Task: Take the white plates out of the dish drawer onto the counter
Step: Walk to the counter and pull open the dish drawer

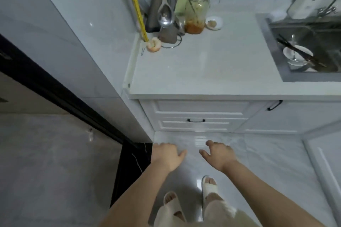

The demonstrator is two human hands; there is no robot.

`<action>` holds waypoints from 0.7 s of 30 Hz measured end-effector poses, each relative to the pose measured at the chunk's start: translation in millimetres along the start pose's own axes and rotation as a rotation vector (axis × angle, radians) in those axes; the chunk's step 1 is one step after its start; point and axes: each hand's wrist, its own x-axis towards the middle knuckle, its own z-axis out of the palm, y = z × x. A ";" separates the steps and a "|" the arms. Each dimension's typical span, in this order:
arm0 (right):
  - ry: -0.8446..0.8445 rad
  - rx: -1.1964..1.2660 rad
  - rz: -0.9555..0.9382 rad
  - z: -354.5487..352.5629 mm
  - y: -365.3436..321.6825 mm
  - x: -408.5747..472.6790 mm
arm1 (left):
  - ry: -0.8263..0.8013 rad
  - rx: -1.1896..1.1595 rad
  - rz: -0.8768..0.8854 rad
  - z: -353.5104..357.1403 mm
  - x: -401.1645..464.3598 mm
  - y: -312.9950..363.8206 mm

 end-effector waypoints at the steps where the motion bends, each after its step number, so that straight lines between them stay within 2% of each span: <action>1: 0.006 0.009 0.022 -2.1 6.1 1.5 | -0.001 0.006 0.019 -3.3 6.7 5.1; 8: 0.017 0.069 0.062 -22.6 43.3 26.7 | -0.005 0.033 0.054 -25.7 53.3 35.4; 21: -0.016 0.022 -0.063 -51.1 97.6 108.5 | -0.003 -0.071 -0.018 -32.9 128.1 93.5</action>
